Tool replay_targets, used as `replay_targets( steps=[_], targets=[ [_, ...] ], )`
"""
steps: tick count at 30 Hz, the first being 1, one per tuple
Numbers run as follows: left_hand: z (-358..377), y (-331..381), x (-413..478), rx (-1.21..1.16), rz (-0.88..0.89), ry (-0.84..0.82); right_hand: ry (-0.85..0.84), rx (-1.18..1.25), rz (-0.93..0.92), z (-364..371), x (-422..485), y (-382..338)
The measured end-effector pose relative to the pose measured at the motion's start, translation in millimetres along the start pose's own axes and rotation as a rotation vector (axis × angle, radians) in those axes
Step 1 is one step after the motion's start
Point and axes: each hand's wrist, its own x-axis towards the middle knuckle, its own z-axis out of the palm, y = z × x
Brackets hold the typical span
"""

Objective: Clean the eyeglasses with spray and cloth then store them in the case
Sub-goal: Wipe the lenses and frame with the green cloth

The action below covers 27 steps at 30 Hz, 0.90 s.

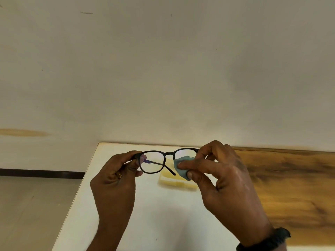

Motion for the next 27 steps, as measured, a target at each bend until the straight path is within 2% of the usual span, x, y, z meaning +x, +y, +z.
replay_targets(
  steps=[13, 20, 27],
  targets=[
    [-0.2, -4.1, 3.3, 0.030, -0.026, -0.075, -0.016, -0.001, 0.106, -11.3, 0.3, 8.2],
    [-0.6, -3.2, 2.7, 0.018, -0.031, -0.077, 0.082, 0.035, 0.153, -7.8, 0.5, 9.1],
    [-0.6, -2.4, 3.7, 0.010, 0.008, -0.084, 0.098, 0.022, 0.102, -1.9, 0.1, 1.9]
  ],
)
